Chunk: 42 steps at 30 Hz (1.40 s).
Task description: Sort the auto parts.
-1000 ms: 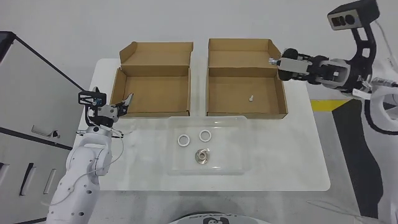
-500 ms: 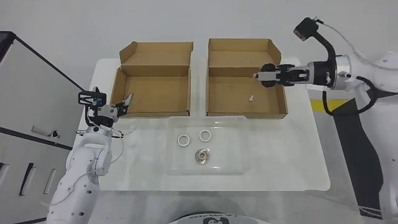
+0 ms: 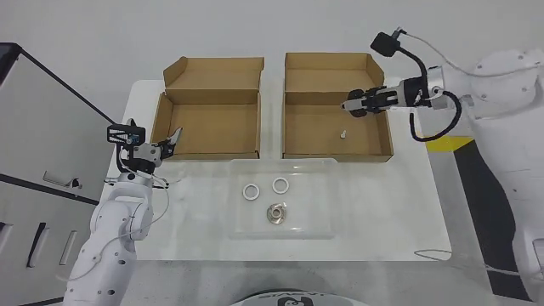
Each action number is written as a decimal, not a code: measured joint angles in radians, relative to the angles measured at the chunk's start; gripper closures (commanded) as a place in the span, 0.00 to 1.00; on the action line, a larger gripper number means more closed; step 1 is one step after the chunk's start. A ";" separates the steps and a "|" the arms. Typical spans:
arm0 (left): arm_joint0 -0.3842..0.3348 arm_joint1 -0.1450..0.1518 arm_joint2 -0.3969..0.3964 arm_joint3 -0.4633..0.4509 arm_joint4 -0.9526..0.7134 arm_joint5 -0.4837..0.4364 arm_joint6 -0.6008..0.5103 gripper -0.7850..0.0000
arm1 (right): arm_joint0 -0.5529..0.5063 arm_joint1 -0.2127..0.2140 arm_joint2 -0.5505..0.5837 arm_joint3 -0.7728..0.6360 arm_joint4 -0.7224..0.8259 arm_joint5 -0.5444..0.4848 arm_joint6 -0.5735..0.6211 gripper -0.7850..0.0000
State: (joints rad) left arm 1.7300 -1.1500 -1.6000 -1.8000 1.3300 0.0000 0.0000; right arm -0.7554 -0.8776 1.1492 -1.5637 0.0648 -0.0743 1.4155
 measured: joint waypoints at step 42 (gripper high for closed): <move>0.000 0.000 0.000 0.000 0.000 0.000 0.000 0.00 | 0.268 -0.195 -0.480 0.584 -0.067 -0.153 -0.096 1.00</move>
State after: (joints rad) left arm 1.7300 -1.1500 -1.6000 -1.8000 1.3300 0.0000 0.0000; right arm -0.4870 -1.0723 0.6693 -0.9798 -0.0020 -0.2273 1.3199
